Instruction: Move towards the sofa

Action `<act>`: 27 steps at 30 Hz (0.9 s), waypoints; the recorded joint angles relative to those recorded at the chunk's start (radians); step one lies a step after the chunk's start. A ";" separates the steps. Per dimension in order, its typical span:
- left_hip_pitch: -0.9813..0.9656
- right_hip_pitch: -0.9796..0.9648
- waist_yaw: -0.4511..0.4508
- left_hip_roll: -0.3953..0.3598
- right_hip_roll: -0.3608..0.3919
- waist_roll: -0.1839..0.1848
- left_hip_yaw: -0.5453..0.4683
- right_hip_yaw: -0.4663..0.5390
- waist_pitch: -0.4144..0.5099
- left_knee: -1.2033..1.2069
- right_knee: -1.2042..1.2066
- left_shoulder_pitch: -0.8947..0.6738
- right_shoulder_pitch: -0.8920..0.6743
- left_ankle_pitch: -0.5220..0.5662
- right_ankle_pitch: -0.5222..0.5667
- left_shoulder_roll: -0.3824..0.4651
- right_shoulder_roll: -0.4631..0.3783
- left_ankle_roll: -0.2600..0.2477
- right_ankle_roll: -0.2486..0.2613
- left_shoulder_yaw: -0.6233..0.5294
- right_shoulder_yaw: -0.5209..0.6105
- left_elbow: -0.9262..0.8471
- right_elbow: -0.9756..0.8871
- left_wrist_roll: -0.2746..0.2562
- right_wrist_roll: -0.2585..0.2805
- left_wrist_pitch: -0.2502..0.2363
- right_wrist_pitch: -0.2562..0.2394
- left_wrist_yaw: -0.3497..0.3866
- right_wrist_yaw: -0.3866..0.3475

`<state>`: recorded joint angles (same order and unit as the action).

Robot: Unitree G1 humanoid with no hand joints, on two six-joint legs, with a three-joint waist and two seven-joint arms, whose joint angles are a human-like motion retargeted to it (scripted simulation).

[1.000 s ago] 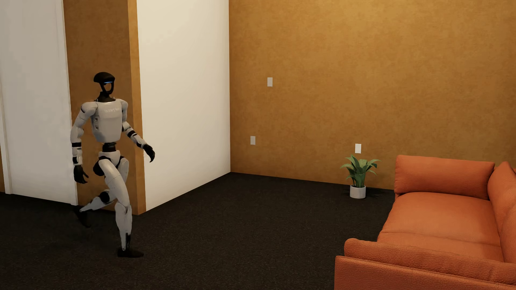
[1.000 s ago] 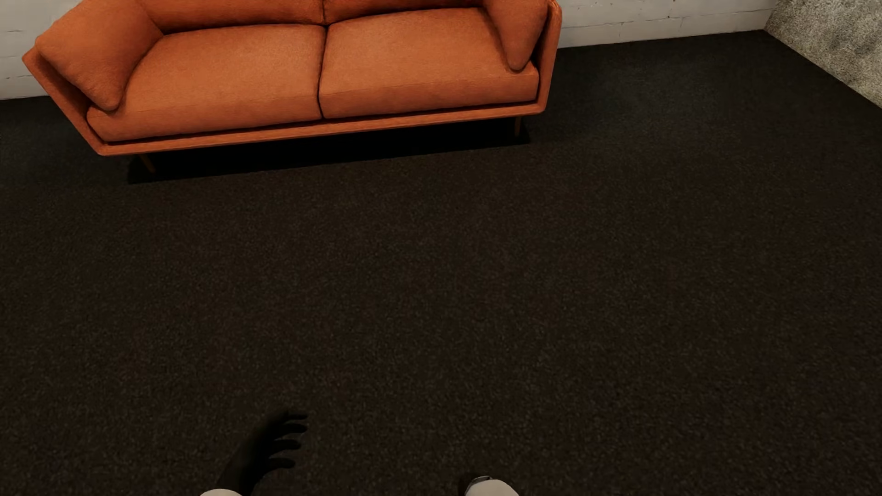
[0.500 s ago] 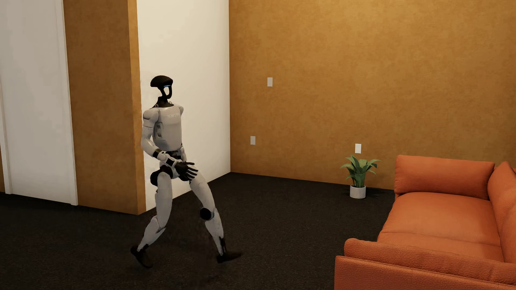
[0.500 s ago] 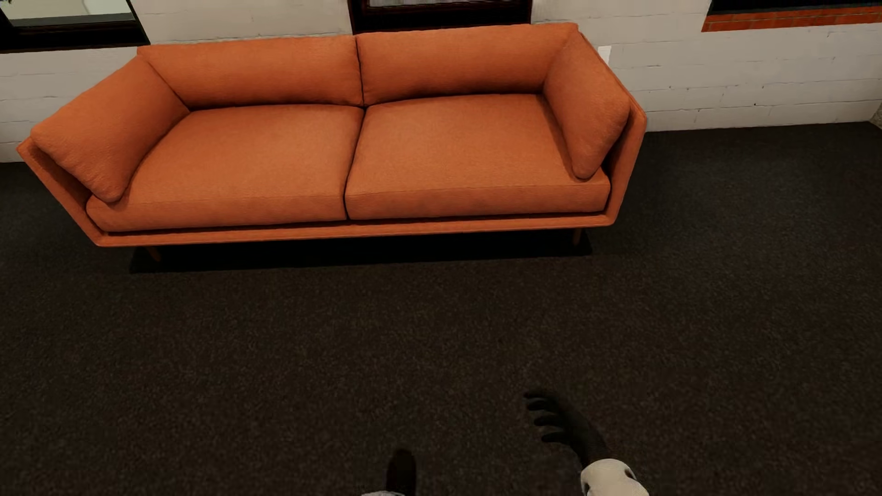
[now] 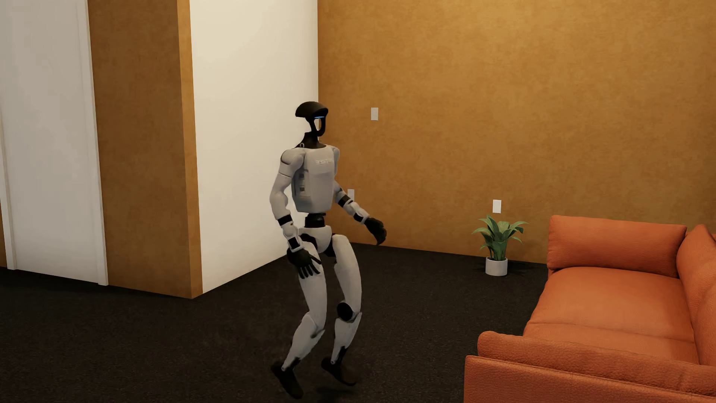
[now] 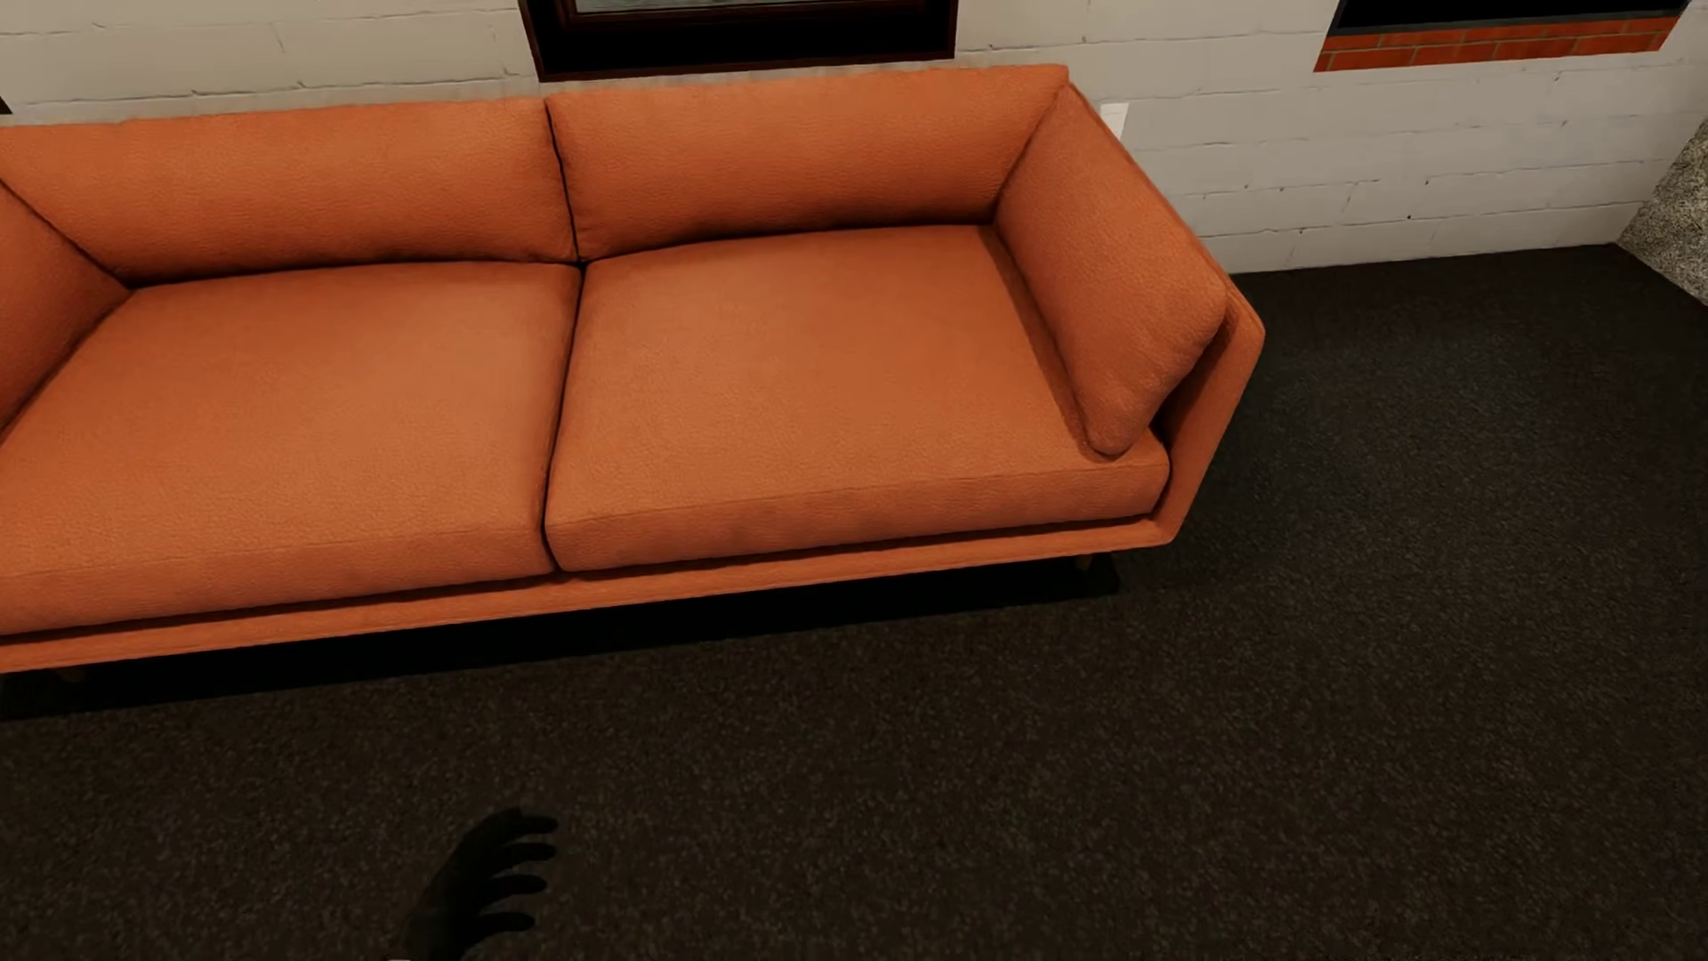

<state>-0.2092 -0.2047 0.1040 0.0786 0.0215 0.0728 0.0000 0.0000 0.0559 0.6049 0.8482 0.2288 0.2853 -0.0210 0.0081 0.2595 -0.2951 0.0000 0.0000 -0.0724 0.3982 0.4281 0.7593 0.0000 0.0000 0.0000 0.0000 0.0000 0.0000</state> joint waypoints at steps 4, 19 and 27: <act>0.074 0.021 -0.095 -0.014 0.049 -0.001 0.000 0.000 -0.021 -0.065 -0.375 0.014 0.049 0.002 -0.147 0.000 0.013 0.000 0.000 -0.033 -0.080 -0.056 -0.013 0.000 0.000 0.000 0.000 0.000 0.000; 0.365 0.297 -0.083 -0.021 0.055 0.006 0.000 0.000 -0.046 -0.355 -0.514 0.126 -0.027 -0.148 -0.269 -0.005 0.014 0.000 0.000 -0.255 0.043 0.430 -0.134 0.000 0.000 0.000 0.000 0.000 0.000; 0.381 0.310 -0.085 -0.027 0.046 0.003 0.000 0.000 -0.040 -0.368 -0.548 0.061 -0.019 -0.185 -0.250 -0.010 0.008 0.000 0.000 -0.273 0.049 0.324 -0.032 0.000 0.000 0.000 0.000 0.000 0.000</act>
<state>0.1715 0.1055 0.0190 0.0515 0.0675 0.0756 0.0000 0.0000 0.0160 0.2366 0.3007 0.2900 0.2664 -0.2056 -0.2421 0.2491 -0.2867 0.0000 0.0000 -0.3453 0.4468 0.7525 0.7278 0.0000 0.0000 0.0000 0.0000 0.0000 0.0000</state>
